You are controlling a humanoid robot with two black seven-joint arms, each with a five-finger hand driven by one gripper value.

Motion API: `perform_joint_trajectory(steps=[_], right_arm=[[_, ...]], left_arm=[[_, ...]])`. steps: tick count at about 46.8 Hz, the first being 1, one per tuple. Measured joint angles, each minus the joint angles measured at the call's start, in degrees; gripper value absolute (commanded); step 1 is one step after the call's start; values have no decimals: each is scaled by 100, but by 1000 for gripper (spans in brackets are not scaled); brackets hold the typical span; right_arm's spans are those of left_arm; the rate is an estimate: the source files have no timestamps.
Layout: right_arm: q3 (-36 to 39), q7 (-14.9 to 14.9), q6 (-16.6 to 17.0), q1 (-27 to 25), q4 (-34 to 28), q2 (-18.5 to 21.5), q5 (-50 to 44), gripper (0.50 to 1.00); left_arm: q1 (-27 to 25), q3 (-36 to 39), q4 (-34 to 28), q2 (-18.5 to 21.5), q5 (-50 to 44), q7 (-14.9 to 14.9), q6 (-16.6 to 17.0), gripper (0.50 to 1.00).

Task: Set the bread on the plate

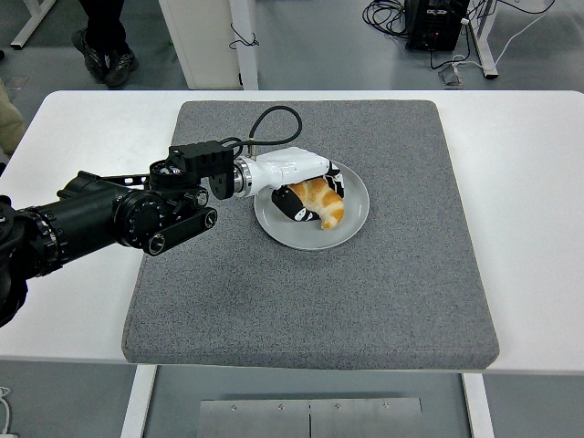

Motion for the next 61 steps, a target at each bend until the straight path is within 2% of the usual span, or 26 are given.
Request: perform_joint_trajectory(steps=[2, 3, 6, 9, 12, 13, 28, 37, 47, 57, 61], right_arm=[[0, 0, 0, 0, 0, 0, 0, 1000], [1, 0, 0, 0, 0, 0, 0, 1000], [2, 0, 0, 0, 0, 0, 0, 1000], [2, 0, 0, 0, 0, 0, 0, 1000], [1, 1, 0, 0, 0, 0, 0, 1000], [0, 2, 0, 0, 0, 0, 0, 1000], [0, 5, 0, 0, 0, 0, 0, 1000], [-1, 1, 0, 0, 0, 0, 0, 1000], [1, 1, 0, 0, 0, 0, 0, 1000], [2, 0, 0, 0, 0, 0, 0, 1000], [2, 1, 0, 0, 0, 0, 0, 1000]], left_arm=[[9, 0, 0, 2, -8, 7, -3, 703], [9, 0, -1, 2, -15, 7, -3, 741], [5, -2, -3, 8, -31, 7, -7, 769], [-8, -6, -20, 33, -32, -4, -14, 840], [-28, -7, -59, 57, -32, -5, -16, 957], [-41, -7, -73, 72, -32, -6, -21, 967], [-254, -26, -234, 263, -43, -13, -63, 974], [-622, -31, -983, 740, -196, 4, -94, 974], [-983, -99, -1132, 1036, -258, -5, -120, 975], [-1393, -236, -1149, 1306, -1084, -8, -148, 974], [-1533, -244, -1138, 1397, -1508, -11, -256, 974]])
